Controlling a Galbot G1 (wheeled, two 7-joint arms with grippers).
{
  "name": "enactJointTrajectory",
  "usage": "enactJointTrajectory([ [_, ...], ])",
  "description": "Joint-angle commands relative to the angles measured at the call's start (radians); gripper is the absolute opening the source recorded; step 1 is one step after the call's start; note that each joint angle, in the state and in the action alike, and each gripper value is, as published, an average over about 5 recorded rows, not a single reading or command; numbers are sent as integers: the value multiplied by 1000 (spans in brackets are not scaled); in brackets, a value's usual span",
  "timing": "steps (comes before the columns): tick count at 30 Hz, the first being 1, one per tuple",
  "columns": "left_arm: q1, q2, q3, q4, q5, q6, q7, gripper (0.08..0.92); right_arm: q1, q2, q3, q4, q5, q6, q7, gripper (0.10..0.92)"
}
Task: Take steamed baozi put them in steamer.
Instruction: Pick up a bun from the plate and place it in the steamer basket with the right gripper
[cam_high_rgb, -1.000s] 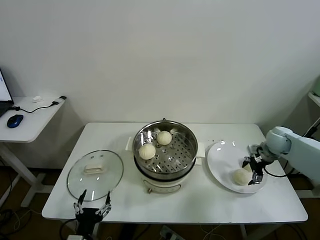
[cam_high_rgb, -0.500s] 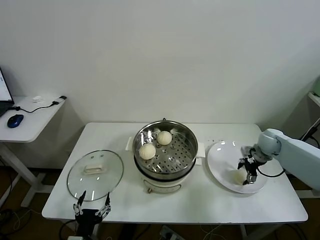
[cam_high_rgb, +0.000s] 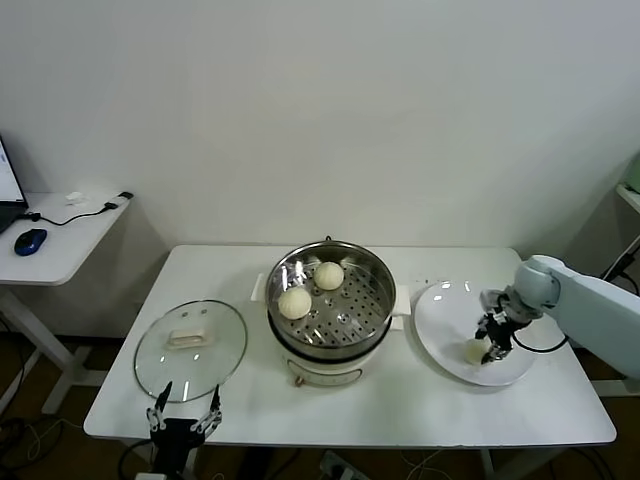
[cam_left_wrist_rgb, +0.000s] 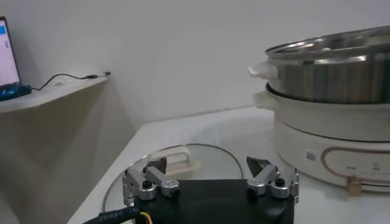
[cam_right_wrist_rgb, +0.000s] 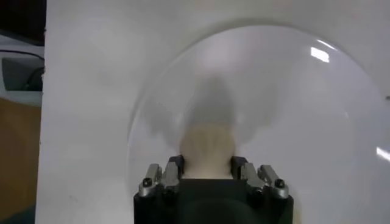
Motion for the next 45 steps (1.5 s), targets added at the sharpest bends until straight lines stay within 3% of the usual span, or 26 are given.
enactJointTrajectory([
  [1, 2, 4, -1, -1, -2, -1, 1, 823, 197, 3, -124, 28, 38, 114, -26, 522],
  [8, 5, 4, 0, -8, -1, -1, 1, 823, 664, 128, -429, 96, -19, 501, -94, 533],
  [14, 10, 3, 1, -10, 0, -3, 1, 823, 829, 251, -452, 226, -95, 694, -75, 543],
  [27, 36, -2, -3, -24, -11, -13, 1, 823, 601, 505, -271, 322, -344, 791, -31, 560],
  [34, 37, -1, -11, -26, -10, -14, 1, 823, 477, 596, -261, 304, -363, 804, -26, 560],
  [45, 34, -2, -20, -5, -8, -21, 0, 823, 400, 614, -303, 296, -345, 803, -17, 560],
])
